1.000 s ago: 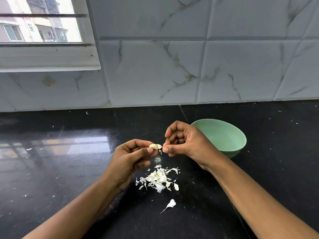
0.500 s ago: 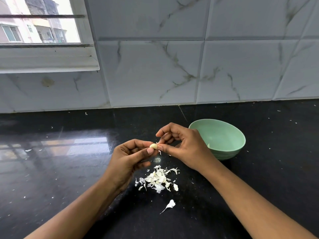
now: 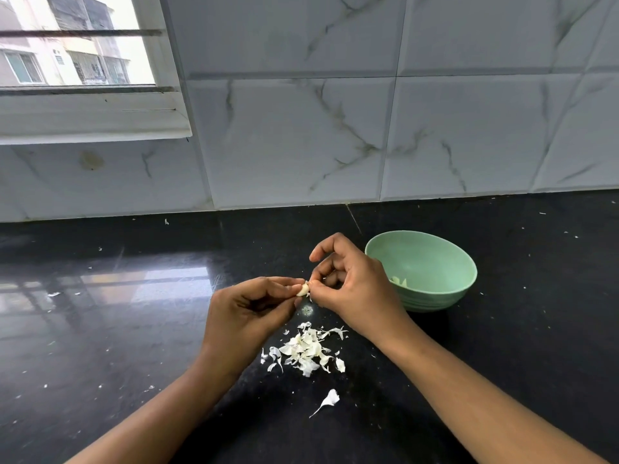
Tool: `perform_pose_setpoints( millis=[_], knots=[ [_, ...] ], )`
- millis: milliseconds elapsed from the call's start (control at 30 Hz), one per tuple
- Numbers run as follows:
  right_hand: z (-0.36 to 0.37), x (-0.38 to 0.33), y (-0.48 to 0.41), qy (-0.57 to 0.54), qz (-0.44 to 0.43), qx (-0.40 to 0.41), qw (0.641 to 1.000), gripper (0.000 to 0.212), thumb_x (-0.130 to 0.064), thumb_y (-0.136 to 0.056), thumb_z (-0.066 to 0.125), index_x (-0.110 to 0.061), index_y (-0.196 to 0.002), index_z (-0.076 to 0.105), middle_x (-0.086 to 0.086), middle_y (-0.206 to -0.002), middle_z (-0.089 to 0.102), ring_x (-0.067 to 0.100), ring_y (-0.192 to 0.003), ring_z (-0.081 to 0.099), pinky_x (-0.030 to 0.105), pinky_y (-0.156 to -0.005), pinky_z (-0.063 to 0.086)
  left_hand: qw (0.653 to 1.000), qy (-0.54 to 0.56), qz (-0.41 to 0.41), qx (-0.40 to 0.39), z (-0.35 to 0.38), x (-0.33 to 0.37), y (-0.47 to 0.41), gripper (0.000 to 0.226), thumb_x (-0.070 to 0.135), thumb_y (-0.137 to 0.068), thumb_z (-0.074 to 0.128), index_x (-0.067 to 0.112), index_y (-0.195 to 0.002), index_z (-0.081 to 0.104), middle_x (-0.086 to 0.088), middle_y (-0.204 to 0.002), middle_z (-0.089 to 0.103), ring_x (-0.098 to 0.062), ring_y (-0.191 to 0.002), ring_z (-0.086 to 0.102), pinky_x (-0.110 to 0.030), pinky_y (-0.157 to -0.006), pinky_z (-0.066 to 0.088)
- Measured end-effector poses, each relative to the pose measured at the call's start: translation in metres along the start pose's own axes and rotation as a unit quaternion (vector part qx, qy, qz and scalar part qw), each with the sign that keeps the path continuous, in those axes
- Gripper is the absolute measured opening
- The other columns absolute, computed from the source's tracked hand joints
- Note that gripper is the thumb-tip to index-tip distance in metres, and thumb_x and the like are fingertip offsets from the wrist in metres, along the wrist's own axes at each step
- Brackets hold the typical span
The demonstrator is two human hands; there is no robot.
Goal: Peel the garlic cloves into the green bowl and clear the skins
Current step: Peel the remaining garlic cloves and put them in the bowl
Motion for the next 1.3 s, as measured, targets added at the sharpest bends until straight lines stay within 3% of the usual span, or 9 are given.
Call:
perform_pose_setpoints(
  millis=[133, 233, 333, 400, 600, 833, 1033, 1167, 1300],
  knots=[
    [-0.005, 0.021, -0.006, -0.023, 0.090, -0.017, 0.995, 0.017, -0.005, -0.083, 0.063, -0.021, -0.086, 0.057, -0.001, -0.071, 0.062, 0.014, -0.061, 0.066, 0.039, -0.063, 0.059, 0.994, 0.091, -0.060, 0.010, 0.003, -0.005, -0.001, 0.011, 0.001, -0.063, 0.072, 0.007, -0.072, 0.072, -0.006, -0.087, 0.076, -0.017, -0.079, 0.073, -0.021, -0.068, 0.056],
    [-0.002, 0.027, -0.006, -0.221, 0.192, -0.080, 0.953, 0.008, -0.008, -0.091, 0.059, -0.015, -0.094, 0.058, -0.001, -0.067, 0.057, 0.009, -0.059, 0.059, 0.029, -0.055, 0.056, 0.985, 0.137, -0.108, 0.013, 0.004, -0.009, -0.002, 0.011, 0.004, -0.062, 0.073, 0.005, -0.073, 0.073, -0.008, -0.085, 0.075, -0.013, -0.075, 0.072, -0.019, -0.063, 0.055],
    [0.001, 0.023, -0.005, -0.280, 0.193, -0.109, 0.934, 0.015, 0.001, -0.088, 0.058, -0.013, -0.094, 0.058, -0.003, -0.060, 0.046, 0.006, -0.053, 0.047, 0.024, -0.051, 0.050, 0.973, 0.167, -0.157, -0.002, 0.005, -0.016, -0.001, 0.031, 0.032, -0.048, 0.090, 0.016, -0.071, 0.076, -0.008, -0.087, 0.075, -0.011, -0.075, 0.072, -0.018, -0.058, 0.054],
    [0.007, 0.020, -0.003, -0.277, 0.180, -0.134, 0.934, 0.025, 0.011, -0.084, 0.057, -0.011, -0.095, 0.059, -0.001, -0.064, 0.045, 0.007, -0.057, 0.048, 0.023, -0.053, 0.050, 0.964, 0.191, -0.185, -0.010, 0.007, -0.021, 0.001, 0.047, 0.045, -0.035, 0.093, 0.018, -0.069, 0.075, -0.008, -0.086, 0.075, -0.011, -0.075, 0.072, -0.017, -0.055, 0.053],
    [0.003, 0.010, -0.002, -0.248, 0.146, -0.186, 0.939, 0.031, 0.013, -0.080, 0.060, -0.014, -0.097, 0.064, 0.003, -0.089, 0.063, 0.008, -0.078, 0.060, 0.028, -0.064, 0.055, 0.944, 0.251, -0.215, -0.017, 0.010, -0.024, 0.001, 0.049, 0.041, -0.029, 0.095, 0.017, -0.066, 0.074, -0.008, -0.083, 0.075, -0.011, -0.074, 0.072, -0.016, -0.051, 0.053],
    [0.001, -0.002, -0.005, -0.128, 0.054, -0.134, 0.981, 0.011, -0.010, -0.078, 0.075, -0.015, -0.087, 0.074, 0.010, -0.084, 0.072, 0.026, -0.079, 0.069, 0.029, -0.068, 0.057, 0.936, 0.274, -0.220, -0.005, 0.008, -0.026, -0.001, 0.056, 0.039, -0.030, 0.096, 0.014, -0.076, 0.077, -0.008, -0.074, 0.073, -0.010, -0.066, 0.071, -0.016, -0.049, 0.053],
    [0.009, 0.000, -0.002, -0.191, 0.084, -0.162, 0.964, 0.019, -0.003, -0.078, 0.072, -0.014, -0.094, 0.069, 0.008, -0.079, 0.073, 0.016, -0.074, 0.070, 0.023, -0.063, 0.055, 0.944, 0.256, -0.208, -0.006, 0.009, -0.025, -0.002, 0.055, 0.043, -0.031, 0.095, 0.017, -0.075, 0.077, -0.006, -0.066, 0.070, -0.009, -0.058, 0.066, -0.016, -0.050, 0.052],
    [0.008, 0.001, -0.002, -0.220, 0.093, -0.147, 0.960, 0.018, -0.001, -0.076, 0.074, -0.011, -0.089, 0.068, 0.005, -0.076, 0.071, 0.015, -0.072, 0.069, 0.024, -0.064, 0.057, 0.958, 0.206, -0.197, -0.008, 0.006, -0.023, -0.001, 0.047, 0.043, -0.046, 0.091, 0.017, -0.083, 0.077, -0.009, -0.072, 0.072, -0.013, -0.059, 0.066, -0.020, -0.054, 0.054],
    [0.005, 0.004, -0.003, -0.153, 0.068, -0.124, 0.978, 0.016, -0.008, -0.073, 0.079, -0.011, -0.086, 0.070, 0.006, -0.078, 0.072, 0.021, -0.073, 0.068, 0.035, -0.071, 0.059, 0.967, 0.148, -0.209, -0.019, 0.006, -0.020, 0.000, 0.023, 0.014, -0.069, 0.069, 0.016, -0.091, 0.076, -0.014, -0.081, 0.074, -0.017, -0.063, 0.068, -0.024, -0.058, 0.056]
  ],
)
Point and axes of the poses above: each hand's wrist, its own y-axis away from the middle knuckle, its own z-axis out of the palm, x = y × z, the point moved 7 cm from there along -y, towards the middle knuckle
